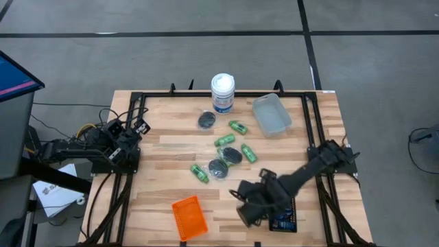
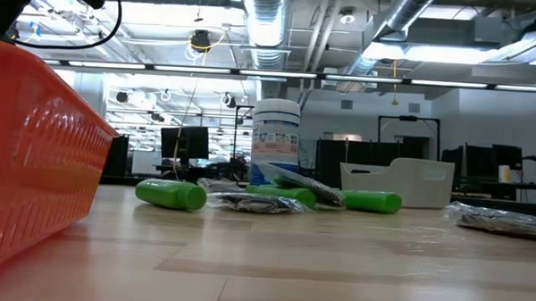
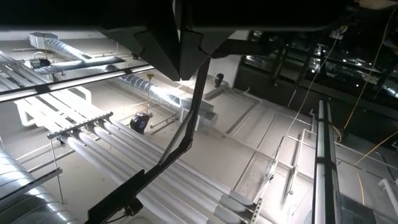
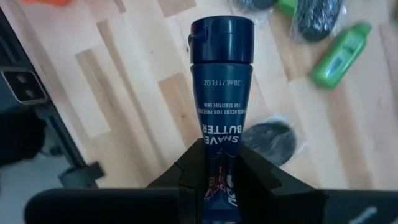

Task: Pick & Place Travel size toiletries
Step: Put the blue shave cream into the black basket

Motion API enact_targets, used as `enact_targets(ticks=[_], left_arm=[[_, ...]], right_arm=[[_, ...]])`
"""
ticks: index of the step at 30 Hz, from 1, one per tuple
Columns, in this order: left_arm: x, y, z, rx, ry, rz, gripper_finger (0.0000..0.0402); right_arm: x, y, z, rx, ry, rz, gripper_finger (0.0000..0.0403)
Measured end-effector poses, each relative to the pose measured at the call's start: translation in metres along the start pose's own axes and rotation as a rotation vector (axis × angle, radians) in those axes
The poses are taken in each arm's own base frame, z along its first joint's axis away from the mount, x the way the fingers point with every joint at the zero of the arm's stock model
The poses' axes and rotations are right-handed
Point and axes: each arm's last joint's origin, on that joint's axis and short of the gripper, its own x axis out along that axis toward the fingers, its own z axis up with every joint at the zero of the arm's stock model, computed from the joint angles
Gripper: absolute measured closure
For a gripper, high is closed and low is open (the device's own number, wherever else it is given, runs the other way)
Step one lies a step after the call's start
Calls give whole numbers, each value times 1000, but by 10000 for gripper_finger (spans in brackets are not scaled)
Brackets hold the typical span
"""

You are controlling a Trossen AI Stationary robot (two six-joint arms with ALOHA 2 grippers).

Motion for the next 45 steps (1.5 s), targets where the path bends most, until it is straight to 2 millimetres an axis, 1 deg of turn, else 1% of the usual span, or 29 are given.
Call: enact_targets(ticks=[3, 7, 10, 13, 15, 18, 20, 23, 28, 32, 36, 39, 45], left_arm=[[0, 0, 0, 0, 0, 0, 401], [0, 0, 0, 0, 0, 0, 401], [0, 0, 0, 0, 1, 0, 401], [0, 0, 0, 0, 0, 0, 401], [0, 0, 0, 0, 0, 0, 401], [0, 0, 0, 0, 0, 0, 401], [0, 0, 0, 0, 0, 0, 401], [0, 0, 0, 0, 0, 0, 401], [0, 0, 0, 1, 0, 0, 401], [0, 0, 0, 2, 0, 0, 401], [0, 0, 0, 2, 0, 0, 401], [0, 0, 0, 3, 0, 0, 401], [0, 0, 0, 4, 0, 0, 401]], right_arm=[[-5, 11, -17, 60, -16, 5, 350], [-10, 22, -35, 90, -19, 19, 350], [-7, 25, -48, 117, -6, 5, 350], [1, 14, -65, 199, 62, -40, 350], [7, 4, -81, 267, 106, -89, 350], [16, -9, -103, 366, 119, -152, 350], [17, -16, -113, 407, 114, -154, 350], [22, -20, -119, 418, 107, -133, 350], [39, -20, -124, 405, 113, -133, 350], [57, -16, -130, 394, 137, -103, 350], [67, -18, -134, 393, 160, -108, 350], [72, -18, -135, 383, 161, -107, 350], [73, -15, -135, 360, 158, -78, 349]])
